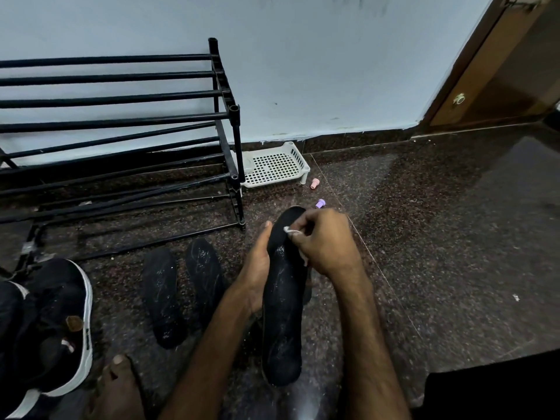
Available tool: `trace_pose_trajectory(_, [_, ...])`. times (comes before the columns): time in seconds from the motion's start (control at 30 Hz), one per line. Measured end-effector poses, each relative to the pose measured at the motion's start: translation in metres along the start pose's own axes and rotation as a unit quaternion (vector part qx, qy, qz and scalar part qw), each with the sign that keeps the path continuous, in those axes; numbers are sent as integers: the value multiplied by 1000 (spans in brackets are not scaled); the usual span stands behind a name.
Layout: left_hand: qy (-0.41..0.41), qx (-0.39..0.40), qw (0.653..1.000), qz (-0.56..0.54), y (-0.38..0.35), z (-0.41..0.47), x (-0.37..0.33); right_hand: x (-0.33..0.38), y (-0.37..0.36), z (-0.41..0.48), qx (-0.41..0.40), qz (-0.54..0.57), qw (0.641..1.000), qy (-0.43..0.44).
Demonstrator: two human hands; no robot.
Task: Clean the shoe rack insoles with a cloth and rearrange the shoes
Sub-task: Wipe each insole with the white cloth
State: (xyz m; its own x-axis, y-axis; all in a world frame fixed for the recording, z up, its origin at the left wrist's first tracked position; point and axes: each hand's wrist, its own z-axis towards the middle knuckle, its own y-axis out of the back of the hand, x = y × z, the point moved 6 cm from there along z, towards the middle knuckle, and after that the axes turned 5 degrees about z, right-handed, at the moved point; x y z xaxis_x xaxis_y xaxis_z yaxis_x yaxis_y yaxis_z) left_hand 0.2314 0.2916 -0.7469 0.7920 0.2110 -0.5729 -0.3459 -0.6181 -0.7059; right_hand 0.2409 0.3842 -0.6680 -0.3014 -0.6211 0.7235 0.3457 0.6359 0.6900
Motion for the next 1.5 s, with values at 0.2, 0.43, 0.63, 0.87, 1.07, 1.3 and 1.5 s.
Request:
trace_pose_trajectory(0.2, [3,23,999,25,2,-3,-3,-14,22,3,-169,-6,985,-40])
trace_pose_trajectory(0.43, [-1,48,998,-41,4,-4,-7,-51,17,-3,-141,143,975,-100])
trace_pose_trajectory(0.63, [19,62,997,-41,3,-7,-7,-49,-10,-6,-22,373,919,-127])
trace_pose_trajectory(0.87, [11,90,996,-13,5,-10,-9,-41,-5,-6,-56,402,905,-128])
trace_pose_trajectory(1.07, [-6,116,992,42,1,-12,-3,-52,1,-1,-146,377,905,-132])
trace_pose_trajectory(1.3, [-2,83,995,-50,-1,-7,-8,-36,20,-12,-224,164,961,-4])
trace_pose_trajectory(1.5, [-9,5,1000,-9,4,-4,-12,-24,-9,-7,-85,-1,995,56])
